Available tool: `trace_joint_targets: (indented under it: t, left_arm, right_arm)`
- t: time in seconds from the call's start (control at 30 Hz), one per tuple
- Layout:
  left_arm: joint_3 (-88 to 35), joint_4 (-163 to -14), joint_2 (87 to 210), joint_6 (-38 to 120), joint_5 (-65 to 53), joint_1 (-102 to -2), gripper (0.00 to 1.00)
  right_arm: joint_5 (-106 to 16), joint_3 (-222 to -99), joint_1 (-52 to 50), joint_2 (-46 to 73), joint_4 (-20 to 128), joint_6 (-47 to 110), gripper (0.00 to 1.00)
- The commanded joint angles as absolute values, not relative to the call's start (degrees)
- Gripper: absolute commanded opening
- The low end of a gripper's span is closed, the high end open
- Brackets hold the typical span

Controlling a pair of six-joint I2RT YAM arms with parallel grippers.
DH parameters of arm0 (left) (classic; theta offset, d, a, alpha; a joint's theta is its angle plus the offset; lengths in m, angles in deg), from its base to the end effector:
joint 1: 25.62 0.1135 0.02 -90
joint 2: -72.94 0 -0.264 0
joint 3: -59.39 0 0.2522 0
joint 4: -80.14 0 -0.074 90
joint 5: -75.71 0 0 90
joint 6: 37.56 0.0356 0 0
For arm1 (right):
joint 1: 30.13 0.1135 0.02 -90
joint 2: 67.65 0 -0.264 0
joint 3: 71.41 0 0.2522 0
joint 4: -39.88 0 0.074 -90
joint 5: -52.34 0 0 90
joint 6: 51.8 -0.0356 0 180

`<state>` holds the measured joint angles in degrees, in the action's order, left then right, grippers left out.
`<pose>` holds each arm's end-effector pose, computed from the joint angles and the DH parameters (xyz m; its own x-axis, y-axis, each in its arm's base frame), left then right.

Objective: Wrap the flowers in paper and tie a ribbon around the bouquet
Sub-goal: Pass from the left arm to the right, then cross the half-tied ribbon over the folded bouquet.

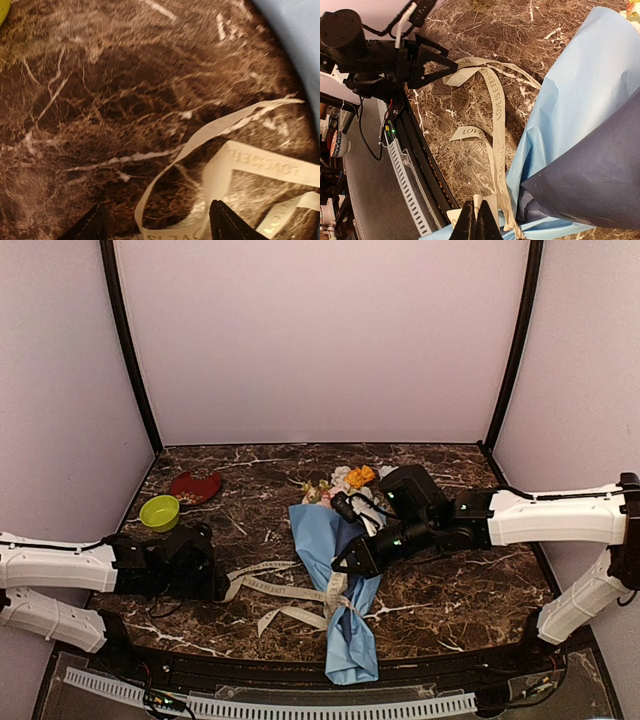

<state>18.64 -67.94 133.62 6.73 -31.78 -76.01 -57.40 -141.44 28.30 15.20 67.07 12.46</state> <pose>0.1323 -0.1430 0.1728 -0.7913 -0.1146 -0.6005 0.0716 0.9582 -0.2771 0.1549 0.2750 0.2504 -0.7103 -0.3751 -0.5956 -0.6982 0.4832 0.5282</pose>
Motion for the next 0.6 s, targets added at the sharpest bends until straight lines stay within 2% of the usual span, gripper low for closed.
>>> trace_joint_targets:
  t: [0.0,0.13,0.17,0.27,0.3,0.47,0.57]
  left_arm:
    - [17.6,-63.0,142.6,5.3,-31.6,-75.3,0.69]
    - [16.2,-63.9,146.7,5.6,-32.4,-75.3,0.55]
    - [16.0,-64.1,146.9,6.0,-32.3,-75.3,0.46]
    - [15.4,-65.7,145.5,9.6,-31.0,-75.3,0.05]
    - [15.3,-66.6,144.3,11.0,-30.5,-75.4,0.0]
    - [15.4,-76.7,133.2,21.4,-27.1,-77.4,0.0]
    - [13.3,-84.7,128.8,30.4,-23.9,-82.5,0.0]
  right_arm:
    - [-58.0,-143.0,28.0,15.5,66.4,13.1,0.0]
    - [-58.2,-143.1,28.1,15.4,66.4,13.0,0.0]
    - [-58.1,-143.0,28.1,15.4,66.3,13.0,0.0]
    - [-57.8,-143.0,28.1,15.3,66.0,13.0,0.0]
    - [-57.5,-143.1,28.0,15.3,66.0,13.0,0.0]
    - [-56.7,-144.6,27.0,16.3,66.0,13.1,0.0]
    - [-57.2,-146.2,25.6,17.5,66.0,13.1,0.0]
